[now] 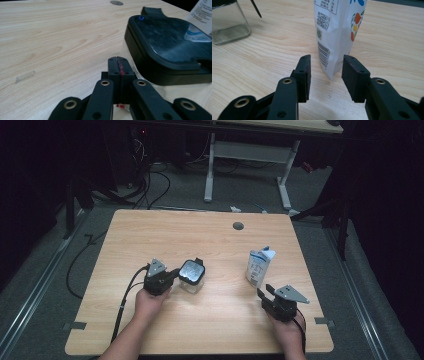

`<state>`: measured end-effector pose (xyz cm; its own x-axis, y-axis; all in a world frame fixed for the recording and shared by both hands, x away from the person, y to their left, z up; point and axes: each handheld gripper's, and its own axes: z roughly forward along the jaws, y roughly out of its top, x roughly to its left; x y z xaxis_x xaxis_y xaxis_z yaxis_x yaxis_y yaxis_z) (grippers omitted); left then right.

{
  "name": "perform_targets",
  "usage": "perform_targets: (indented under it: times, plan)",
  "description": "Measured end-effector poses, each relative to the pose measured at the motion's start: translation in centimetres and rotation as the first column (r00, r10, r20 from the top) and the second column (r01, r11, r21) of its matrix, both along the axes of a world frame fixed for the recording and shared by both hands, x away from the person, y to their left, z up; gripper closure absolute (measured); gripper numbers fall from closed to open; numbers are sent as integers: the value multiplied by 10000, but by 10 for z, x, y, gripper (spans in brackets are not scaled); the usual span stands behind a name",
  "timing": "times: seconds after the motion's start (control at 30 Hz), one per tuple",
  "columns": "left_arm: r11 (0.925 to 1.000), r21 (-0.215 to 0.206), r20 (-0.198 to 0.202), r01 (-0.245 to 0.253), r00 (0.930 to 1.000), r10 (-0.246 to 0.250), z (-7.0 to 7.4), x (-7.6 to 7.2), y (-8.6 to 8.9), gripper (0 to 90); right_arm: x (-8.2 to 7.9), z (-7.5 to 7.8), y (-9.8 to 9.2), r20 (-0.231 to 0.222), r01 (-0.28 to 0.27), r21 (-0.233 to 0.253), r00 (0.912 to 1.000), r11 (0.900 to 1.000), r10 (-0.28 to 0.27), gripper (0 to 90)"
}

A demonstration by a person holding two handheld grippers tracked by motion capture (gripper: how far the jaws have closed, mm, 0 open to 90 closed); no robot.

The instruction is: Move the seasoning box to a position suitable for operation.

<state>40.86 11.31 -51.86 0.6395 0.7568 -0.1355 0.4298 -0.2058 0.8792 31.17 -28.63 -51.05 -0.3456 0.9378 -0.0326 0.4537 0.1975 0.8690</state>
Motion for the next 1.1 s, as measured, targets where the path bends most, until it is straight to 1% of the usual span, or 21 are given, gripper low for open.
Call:
perform_targets:
  times: [0.03, 0.07, 0.1, 0.17, 0.23, 0.37, 0.43, 0.47, 0.5, 0.57, 0.67, 0.7, 0.77, 0.8, 0.83, 0.93, 0.97, 1.0, 1.07, 1.1]
  plan:
    - [10000, -42, 22, 36, 10000, -36, 0, -3, 0, 900, 0, 0, 1, -4, 6, -8, 10000, 10000, -6, 585]
    - [9999, -79, 19, 128, 9999, -127, 0, -10, -1, 900, 0, 0, 1, 25, -46, -61, 10000, 10000, 46, 580]
    - [9999, -79, 19, 128, 9999, -127, 0, -10, -1, 900, 0, 0, 1, 25, -46, -61, 10000, 10000, 46, 580]
    - [9997, -51, 74, 236, 9997, -235, 0, -19, -5, 900, 0, 0, 2, 6, -37, -57, 10000, 10000, 37, 572]
    - [9993, -127, 37, 349, 9994, -348, 0, -28, -9, 899, 0, 0, 1, 38, -62, -91, 10000, 9999, 63, 570]
    - [9972, -205, 95, 722, 9974, -720, 0, -47, -23, 899, -1, 0, 1, 18, -38, -12, 10000, 10000, 38, 568]
    - [9949, -232, 175, 984, 9950, -980, 1, -54, -32, 899, -1, 0, 1, -19, 1, -14, 10000, 10000, -1, 566]
    - [9929, -76, 193, 1184, 9928, -1182, 1, -57, -35, 899, -1, 0, 0, -26, -39, -36, 10000, 10000, 39, 563]
    - [9922, -180, 255, 1231, 9921, -1226, 1, -59, -40, 899, -1, 0, 0, -26, -39, -36, 10000, 10000, 39, 563]
    - [9901, -215, 269, 1387, 9901, -1381, 1, -62, -46, 899, -1, 0, 1, -13, -61, -51, 10000, 10000, 61, 559]
    - [9883, -214, 284, 1512, 9882, -1506, 1, -65, -50, 899, -1, 0, 0, -31, -81, -1, 10000, 10000, 81, 553]
    - [9880, -152, 305, 1536, 9877, -1531, 1, -65, -50, 899, -1, -1, 0, -32, -87, 16, 10000, 10000, 87, 552]
    - [9890, -101, 344, 1478, 9885, -1473, 1, -66, -48, 898, 0, -1, 0, -70, -126, 41, 9999, 9999, 126, 551]
    - [9906, -46, 386, 1365, 9899, -1362, 2, -66, -44, 898, 0, -2, 0, -89, -147, 33, 9999, 9999, 148, 551]
    - [9906, -46, 386, 1365, 9899, -1362, 2, -66, -44, 898, 0, -2, 0, -89, -147, 33, 9999, 9999, 148, 551]
    - [9934, 53, 429, 1144, 9925, -1145, 3, -66, -37, 898, 0, -1, 1, -73, -177, 35, 9998, 9998, 178, 551]
    - [9939, 155, 408, 1092, 9931, -1098, 4, -66, -34, 898, 0, -1, 1, -97, -164, 77, 9998, 9998, 165, 549]
    - [9950, 177, 415, 988, 9942, -994, 4, -65, -32, 897, 0, -1, 3, -86, -241, 8, 9997, 9997, 241, 549]
    - [9973, 120, 334, 723, 9968, -726, 3, -64, -27, 894, 0, -1, 3, -78, -284, 0, 9996, 9996, 284, 554]
    - [9982, 81, 242, 599, 9979, -601, 3, -63, -25, 871, 0, -1, 4, -90, -315, 13, 9995, 9995, 316, 563]
